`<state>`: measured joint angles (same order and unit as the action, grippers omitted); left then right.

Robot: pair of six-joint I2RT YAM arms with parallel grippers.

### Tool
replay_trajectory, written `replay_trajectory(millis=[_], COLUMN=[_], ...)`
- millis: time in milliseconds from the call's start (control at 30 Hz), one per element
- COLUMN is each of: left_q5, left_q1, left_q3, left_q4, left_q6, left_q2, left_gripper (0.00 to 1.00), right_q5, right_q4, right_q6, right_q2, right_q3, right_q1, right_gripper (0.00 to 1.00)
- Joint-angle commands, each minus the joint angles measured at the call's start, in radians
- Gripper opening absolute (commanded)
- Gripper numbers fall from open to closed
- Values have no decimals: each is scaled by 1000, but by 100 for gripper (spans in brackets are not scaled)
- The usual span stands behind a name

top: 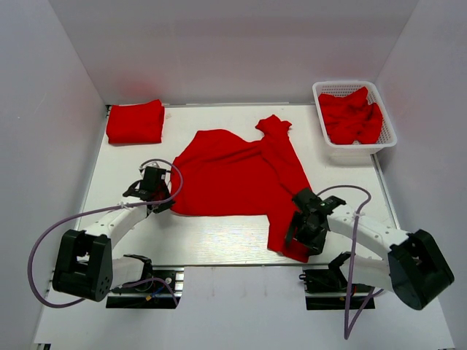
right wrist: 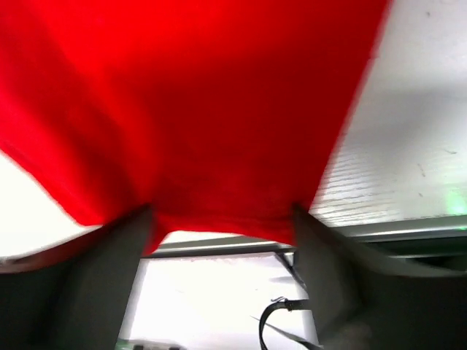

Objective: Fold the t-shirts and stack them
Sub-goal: Flatten out the tshirt

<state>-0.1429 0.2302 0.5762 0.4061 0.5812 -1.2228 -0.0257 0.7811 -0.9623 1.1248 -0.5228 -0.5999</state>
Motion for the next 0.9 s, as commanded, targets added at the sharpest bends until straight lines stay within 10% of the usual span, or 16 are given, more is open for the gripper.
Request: replay_trajectory(millis=[0, 200, 867], left_q5=[-50, -50, -43], left_q1=[-8, -8, 1], left_q3=[47, 47, 440], left_q4=[23, 34, 106], left_q6=[3, 3, 22], left_q2=[0, 9, 304], left_gripper=[0, 0, 0], right_q5=[116, 153, 678], right_q4=[-60, -131, -473], right_q6=[-55, -55, 525], right_q2=[69, 89, -347], right_q3=[3, -9, -430], right_q1=[-41, -70, -77], right_gripper=[72, 0, 0])
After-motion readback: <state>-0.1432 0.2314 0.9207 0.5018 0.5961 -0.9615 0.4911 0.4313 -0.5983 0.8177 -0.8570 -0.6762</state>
